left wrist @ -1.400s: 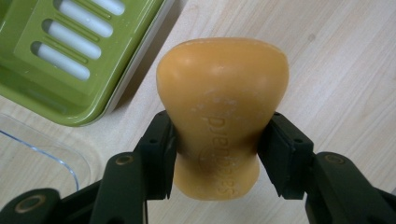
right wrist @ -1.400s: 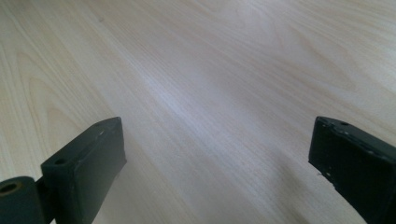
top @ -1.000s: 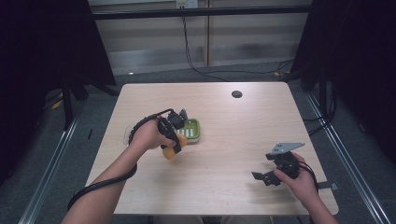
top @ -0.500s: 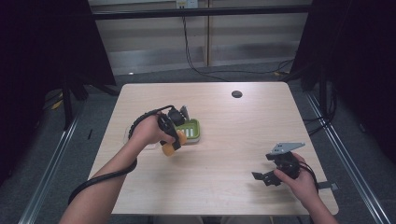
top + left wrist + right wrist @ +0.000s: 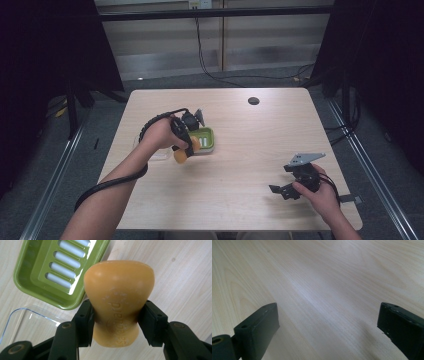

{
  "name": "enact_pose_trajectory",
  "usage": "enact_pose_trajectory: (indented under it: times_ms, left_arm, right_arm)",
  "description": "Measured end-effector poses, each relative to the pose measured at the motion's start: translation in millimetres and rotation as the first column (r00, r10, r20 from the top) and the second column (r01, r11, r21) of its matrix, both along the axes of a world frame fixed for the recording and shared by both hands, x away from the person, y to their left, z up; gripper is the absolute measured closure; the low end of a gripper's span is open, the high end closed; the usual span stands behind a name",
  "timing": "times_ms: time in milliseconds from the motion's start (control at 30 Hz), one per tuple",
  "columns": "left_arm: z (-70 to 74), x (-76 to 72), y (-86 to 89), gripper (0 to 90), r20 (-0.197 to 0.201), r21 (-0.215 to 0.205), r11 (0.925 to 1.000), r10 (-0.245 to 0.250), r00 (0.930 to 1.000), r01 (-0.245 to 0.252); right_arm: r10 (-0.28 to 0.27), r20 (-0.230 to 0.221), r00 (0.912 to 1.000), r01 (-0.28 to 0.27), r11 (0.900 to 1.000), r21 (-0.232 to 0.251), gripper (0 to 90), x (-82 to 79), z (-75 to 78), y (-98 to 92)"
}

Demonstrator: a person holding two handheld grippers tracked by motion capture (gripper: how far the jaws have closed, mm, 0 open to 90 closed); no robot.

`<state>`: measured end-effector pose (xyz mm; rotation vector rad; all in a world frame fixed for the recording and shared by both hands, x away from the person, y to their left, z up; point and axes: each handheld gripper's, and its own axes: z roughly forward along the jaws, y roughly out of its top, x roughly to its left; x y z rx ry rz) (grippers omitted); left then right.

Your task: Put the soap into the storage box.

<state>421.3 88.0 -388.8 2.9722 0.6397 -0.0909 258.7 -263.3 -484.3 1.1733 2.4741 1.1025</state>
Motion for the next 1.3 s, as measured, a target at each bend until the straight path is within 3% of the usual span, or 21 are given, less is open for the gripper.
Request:
enact_pose_trajectory:
  times_ms: [400,533,900,1300]
  left_arm:
    - [4.8,6.7,-6.2,49.3,-0.005,0.011,0.9997,-0.021,0.9998,0.021]
    - [5.8,8.6,-7.1,49.3,0.002,-0.007,1.0000,-0.007,1.0000,0.007]
    - [9.6,16.5,-9.4,49.3,-0.001,0.008,0.9991,-0.043,0.9991,0.043]
    - [11.2,22.0,-11.6,49.4,-0.003,0.021,0.9991,-0.037,0.9993,0.037]
  right_arm:
    - [-0.009,-0.004,0.9999,0.009,1.000,-0.010,3.3,-0.5,-0.2,-0.1]
    - [-0.006,-0.003,1.0000,0.006,1.000,-0.008,3.3,-0.7,-0.2,0.6]
    - [-0.003,-0.002,1.0000,0.003,1.000,-0.011,3.3,-0.2,-1.6,1.4]
    - [-0.006,-0.009,0.9999,0.006,1.000,-0.020,3.3,-0.3,-2.2,1.7]
